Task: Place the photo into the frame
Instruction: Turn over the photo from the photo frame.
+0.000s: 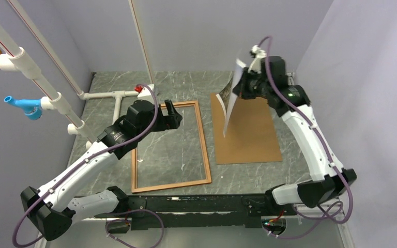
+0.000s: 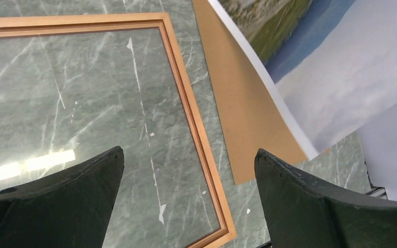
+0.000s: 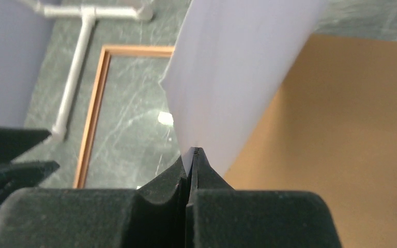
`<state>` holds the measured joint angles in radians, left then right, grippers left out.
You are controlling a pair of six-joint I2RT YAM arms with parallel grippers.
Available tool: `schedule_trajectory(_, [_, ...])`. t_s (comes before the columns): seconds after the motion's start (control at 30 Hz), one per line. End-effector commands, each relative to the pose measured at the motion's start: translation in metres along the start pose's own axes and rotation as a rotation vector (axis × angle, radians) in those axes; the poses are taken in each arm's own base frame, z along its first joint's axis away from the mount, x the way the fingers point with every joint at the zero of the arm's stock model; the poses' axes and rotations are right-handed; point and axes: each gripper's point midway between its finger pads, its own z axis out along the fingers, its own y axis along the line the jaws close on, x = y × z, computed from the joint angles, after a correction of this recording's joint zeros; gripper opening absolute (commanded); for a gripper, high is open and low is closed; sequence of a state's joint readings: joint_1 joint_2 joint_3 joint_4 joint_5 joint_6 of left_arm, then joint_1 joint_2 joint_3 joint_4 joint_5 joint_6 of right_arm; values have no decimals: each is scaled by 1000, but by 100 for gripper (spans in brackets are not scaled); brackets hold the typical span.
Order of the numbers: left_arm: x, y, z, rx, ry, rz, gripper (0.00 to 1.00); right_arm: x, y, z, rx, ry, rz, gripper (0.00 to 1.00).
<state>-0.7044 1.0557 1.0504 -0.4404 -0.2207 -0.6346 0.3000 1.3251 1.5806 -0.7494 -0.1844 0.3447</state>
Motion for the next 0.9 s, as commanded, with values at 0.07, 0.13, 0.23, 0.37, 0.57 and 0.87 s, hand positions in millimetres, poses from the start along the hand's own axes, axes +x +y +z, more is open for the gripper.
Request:
schedule_trajectory(0.07, [-2,6,-8,19,18,-50,99,46,42,17,8,171,-264,0])
schedule_trajectory(0.13, [-1,13,-9,-8,35,-54,99,64,61,23,-30,217,-323,0])
schedule_trajectory(0.23, [2,23,-10,-38,55,-75,99,92,82,31,-47,279,-416,0])
schedule_trajectory(0.37, [4,35,-15,-67,56,-119,100,140,112,38,-49,351,-577,0])
schedule_trajectory(0.57, [-9,50,-35,-118,-12,-150,99,201,131,46,-54,447,-713,0])
schedule_trajectory(0.87, [-29,52,-65,-113,-107,-156,99,265,148,50,-125,534,-753,0])
